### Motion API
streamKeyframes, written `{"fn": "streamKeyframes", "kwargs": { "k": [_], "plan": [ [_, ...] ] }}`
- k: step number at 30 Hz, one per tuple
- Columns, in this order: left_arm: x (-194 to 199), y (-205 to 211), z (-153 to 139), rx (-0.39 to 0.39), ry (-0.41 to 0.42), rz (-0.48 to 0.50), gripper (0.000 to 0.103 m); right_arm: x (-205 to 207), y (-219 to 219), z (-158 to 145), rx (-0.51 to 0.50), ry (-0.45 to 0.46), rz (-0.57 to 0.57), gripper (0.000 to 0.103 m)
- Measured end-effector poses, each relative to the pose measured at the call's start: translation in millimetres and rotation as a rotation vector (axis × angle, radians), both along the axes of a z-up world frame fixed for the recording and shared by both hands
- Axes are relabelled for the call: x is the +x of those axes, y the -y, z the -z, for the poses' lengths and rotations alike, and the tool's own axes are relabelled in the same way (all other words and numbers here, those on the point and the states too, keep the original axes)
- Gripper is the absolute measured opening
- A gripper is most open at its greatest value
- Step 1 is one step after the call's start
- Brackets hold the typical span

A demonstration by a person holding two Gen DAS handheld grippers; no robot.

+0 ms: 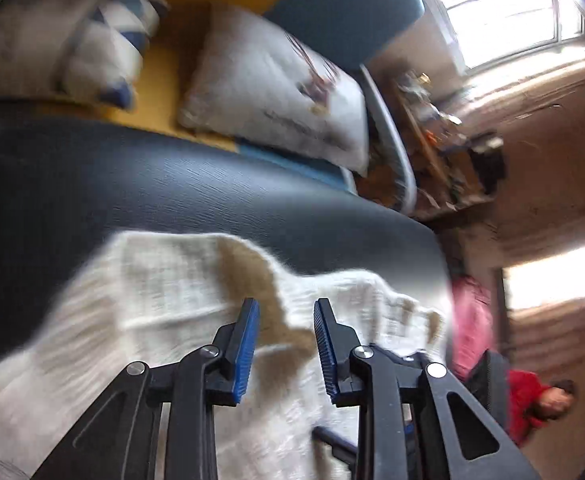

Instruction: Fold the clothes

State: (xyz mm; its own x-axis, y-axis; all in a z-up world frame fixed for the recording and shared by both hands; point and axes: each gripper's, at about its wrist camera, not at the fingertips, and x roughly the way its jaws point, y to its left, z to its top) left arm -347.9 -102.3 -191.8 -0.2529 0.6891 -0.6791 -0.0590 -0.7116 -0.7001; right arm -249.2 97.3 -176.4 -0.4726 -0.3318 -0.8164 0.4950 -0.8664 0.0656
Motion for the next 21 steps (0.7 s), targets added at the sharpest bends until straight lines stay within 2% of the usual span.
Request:
{"fn": "streamKeyframes", "kwargs": {
  "k": [2,3,4,5,8,9,11,13,16,17,19,21],
  "plan": [
    [-9,-18,6,0.053,0.013,0.061,0.027,4,-4,0,-0.006,-0.005,0.006,0.103],
    [-12,-29,7,0.076,0.008,0.105,0.022,4,-7,0,-0.022,-0.004,0.011,0.103],
    [-15,-40,8,0.099,0.004,0.150,0.007,4,-10,-1,-0.037,-0.002,0.017,0.103],
    [-13,-48,1,0.108,-0.026,0.177,0.001,4,-13,-1,-0.051,0.000,0.024,0.103],
    [-17,-70,-30,0.142,-0.192,0.199,0.002,9,-21,-2,-0.062,-0.001,0.057,0.103],
    [-22,-72,-33,0.132,-0.218,0.177,0.001,12,-25,-2,-0.061,-0.003,0.073,0.103],
    [-38,-82,-21,0.025,-0.197,0.164,0.001,15,-31,-1,-0.051,-0.007,0.109,0.103],
    [-49,-96,2,-0.161,-0.158,0.174,0.001,18,-33,0,-0.030,-0.010,0.131,0.103],
    [-57,-101,15,-0.169,-0.124,0.151,0.004,22,-36,1,-0.003,-0.014,0.159,0.103],
    [-54,-97,10,-0.159,-0.125,0.133,0.005,22,-35,1,0.001,-0.015,0.159,0.103],
    [-48,-89,1,-0.138,-0.128,0.093,0.017,21,-36,1,-0.001,-0.013,0.159,0.103],
    [-29,-63,-18,-0.093,-0.167,0.037,0.017,21,-37,1,0.001,-0.012,0.158,0.103]
  ]
}}
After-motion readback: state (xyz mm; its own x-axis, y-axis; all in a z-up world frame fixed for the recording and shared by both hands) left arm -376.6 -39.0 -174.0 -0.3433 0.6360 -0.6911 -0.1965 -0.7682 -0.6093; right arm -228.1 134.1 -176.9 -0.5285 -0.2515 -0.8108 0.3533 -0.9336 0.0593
